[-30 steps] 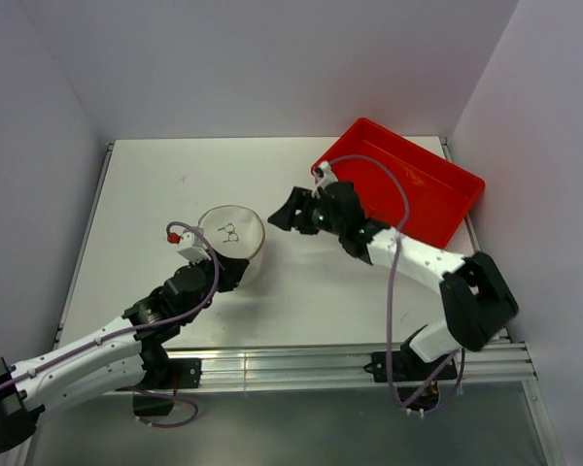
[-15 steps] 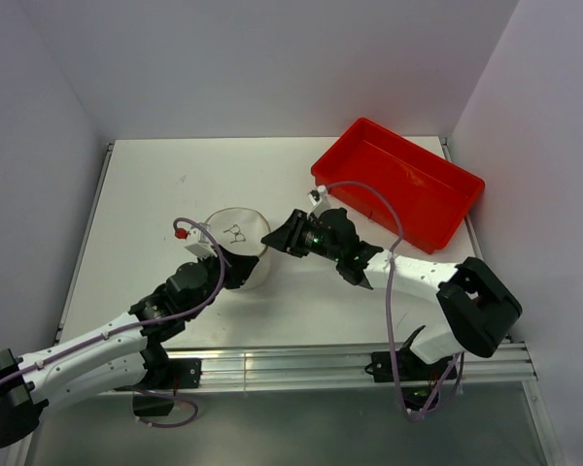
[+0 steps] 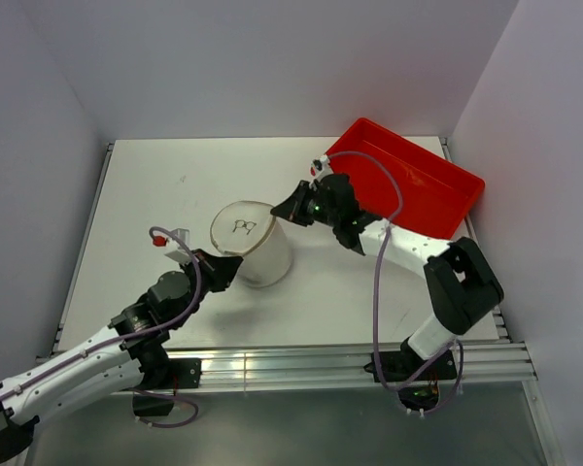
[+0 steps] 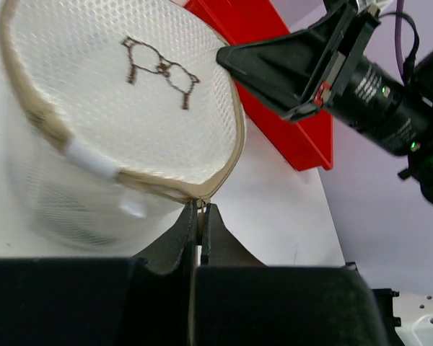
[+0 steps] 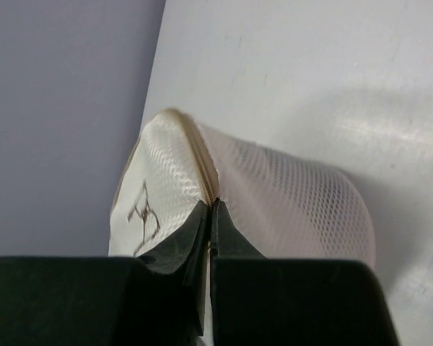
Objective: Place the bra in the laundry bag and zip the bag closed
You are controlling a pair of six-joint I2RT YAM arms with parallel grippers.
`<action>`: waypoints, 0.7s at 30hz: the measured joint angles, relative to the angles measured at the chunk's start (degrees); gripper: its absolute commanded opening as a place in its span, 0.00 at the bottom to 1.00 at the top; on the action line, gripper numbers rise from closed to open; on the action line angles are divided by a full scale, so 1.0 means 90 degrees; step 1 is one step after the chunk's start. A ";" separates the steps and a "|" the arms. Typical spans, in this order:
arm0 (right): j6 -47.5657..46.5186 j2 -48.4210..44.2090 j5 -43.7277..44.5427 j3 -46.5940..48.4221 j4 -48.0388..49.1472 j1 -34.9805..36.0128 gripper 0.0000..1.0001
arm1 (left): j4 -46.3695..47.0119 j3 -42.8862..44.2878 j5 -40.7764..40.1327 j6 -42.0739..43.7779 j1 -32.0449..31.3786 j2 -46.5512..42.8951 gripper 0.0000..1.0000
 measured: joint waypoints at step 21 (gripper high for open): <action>-0.0027 -0.0855 -0.0153 -0.1265 0.0214 0.0401 0.74 | 0.0680 0.0223 0.0041 0.0180 -0.0002 0.1110 0.00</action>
